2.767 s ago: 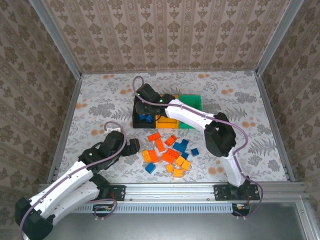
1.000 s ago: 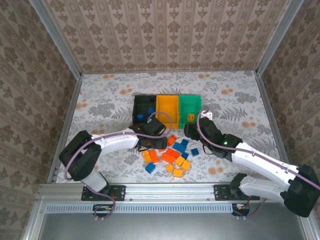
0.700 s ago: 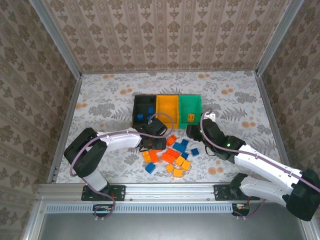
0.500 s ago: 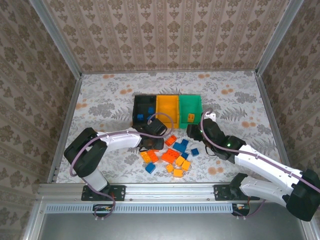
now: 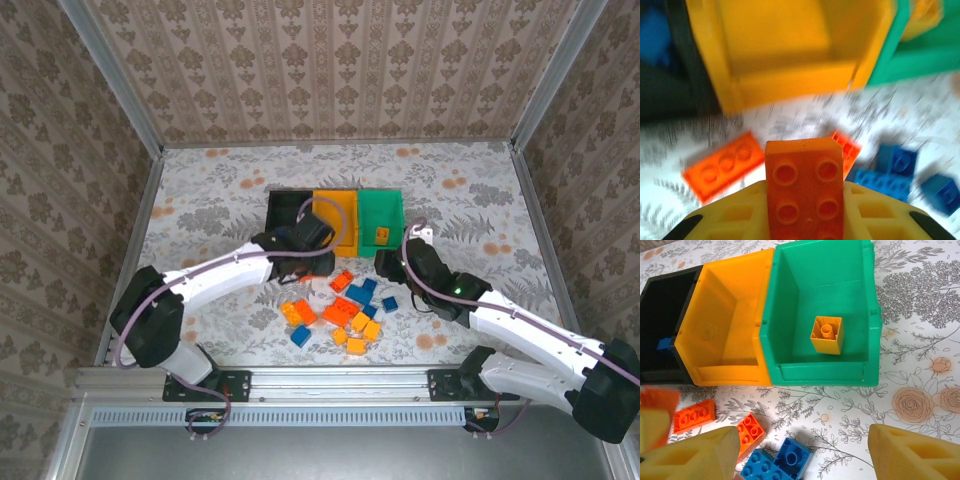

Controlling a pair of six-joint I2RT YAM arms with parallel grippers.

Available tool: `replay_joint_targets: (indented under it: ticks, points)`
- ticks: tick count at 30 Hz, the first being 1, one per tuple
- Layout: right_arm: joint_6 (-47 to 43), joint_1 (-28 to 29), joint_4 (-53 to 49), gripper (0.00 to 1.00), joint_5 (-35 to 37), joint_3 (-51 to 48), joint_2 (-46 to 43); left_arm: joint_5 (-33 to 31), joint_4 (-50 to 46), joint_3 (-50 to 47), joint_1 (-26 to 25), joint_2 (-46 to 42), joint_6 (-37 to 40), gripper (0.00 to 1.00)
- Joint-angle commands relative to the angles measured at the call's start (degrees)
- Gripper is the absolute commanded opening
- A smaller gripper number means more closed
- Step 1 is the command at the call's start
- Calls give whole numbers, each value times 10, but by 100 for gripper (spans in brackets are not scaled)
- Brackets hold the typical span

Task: Sort the legos into containers by color

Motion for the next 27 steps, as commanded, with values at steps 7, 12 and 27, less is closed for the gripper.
replay_joint_targets:
  ticks: [7,12,27]
  points:
    - [11,-9,-14,70,19,-18,-35,-25,-41,228,62,196,71,31]
    - [11,-14,-24,70,20,-26,-59,-36,-65,324,65,282,75,31]
    - [33,-16,-57,71,-25,-46,-53,-22,-47,361,69,291,49,59]
